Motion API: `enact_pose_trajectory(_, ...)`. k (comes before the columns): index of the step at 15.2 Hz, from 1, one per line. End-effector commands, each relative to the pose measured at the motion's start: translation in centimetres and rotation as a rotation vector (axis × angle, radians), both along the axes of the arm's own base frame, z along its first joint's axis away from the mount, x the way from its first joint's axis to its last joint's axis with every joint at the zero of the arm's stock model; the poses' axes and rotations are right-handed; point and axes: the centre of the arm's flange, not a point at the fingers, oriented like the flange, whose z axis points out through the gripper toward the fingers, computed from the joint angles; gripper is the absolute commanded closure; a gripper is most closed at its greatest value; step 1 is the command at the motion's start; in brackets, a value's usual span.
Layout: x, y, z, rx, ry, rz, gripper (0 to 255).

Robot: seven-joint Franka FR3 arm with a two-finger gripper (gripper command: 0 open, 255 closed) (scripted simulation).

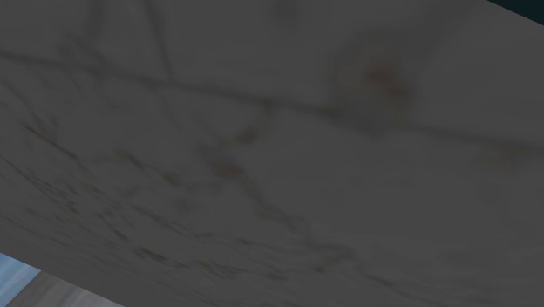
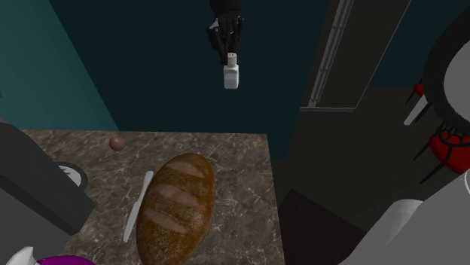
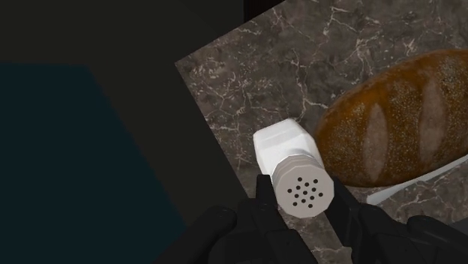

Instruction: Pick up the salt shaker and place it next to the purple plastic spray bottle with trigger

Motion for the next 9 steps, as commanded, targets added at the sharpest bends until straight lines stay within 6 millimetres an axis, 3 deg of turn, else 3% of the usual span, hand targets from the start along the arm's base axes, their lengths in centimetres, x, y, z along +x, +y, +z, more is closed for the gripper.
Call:
enact_pose_trajectory(1,-0.1,0.0,1.0,0.0,0.0,0.0,255)
enact_pose_trajectory(4,-0.1,0.0,2.5,0.0,0.0,0.0,255)
enact_pose_trajectory(9,1.0,6.6,2.5,0.0,0.0,0.0,255)
